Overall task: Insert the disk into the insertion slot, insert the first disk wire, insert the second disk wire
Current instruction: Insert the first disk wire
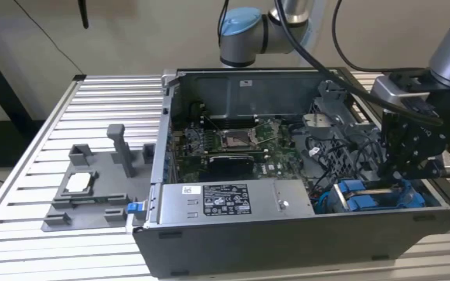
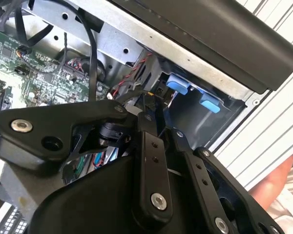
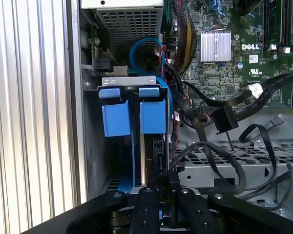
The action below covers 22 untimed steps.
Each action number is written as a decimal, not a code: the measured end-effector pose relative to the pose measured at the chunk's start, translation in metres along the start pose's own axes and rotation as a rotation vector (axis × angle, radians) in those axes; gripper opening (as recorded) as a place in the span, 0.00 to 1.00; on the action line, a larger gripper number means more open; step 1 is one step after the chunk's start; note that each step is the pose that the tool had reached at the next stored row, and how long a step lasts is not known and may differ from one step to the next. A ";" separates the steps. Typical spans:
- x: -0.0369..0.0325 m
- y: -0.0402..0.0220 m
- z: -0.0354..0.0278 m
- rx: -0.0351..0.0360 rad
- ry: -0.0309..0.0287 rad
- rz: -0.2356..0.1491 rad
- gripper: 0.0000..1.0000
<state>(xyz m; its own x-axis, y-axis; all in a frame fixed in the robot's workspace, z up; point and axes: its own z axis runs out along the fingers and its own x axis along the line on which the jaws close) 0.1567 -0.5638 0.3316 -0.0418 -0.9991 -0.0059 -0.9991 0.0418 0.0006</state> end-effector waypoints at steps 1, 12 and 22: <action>0.0000 0.0000 0.0000 0.0000 -0.0001 0.000 0.19; -0.0002 0.0001 -0.0337 -0.0001 0.0001 0.000 0.27; -0.0009 0.0038 -0.0434 0.0076 -0.0015 0.001 0.27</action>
<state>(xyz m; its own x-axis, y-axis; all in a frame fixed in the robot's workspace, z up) 0.1529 -0.5630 0.3750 -0.0424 -0.9991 -0.0074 -0.9991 0.0424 -0.0070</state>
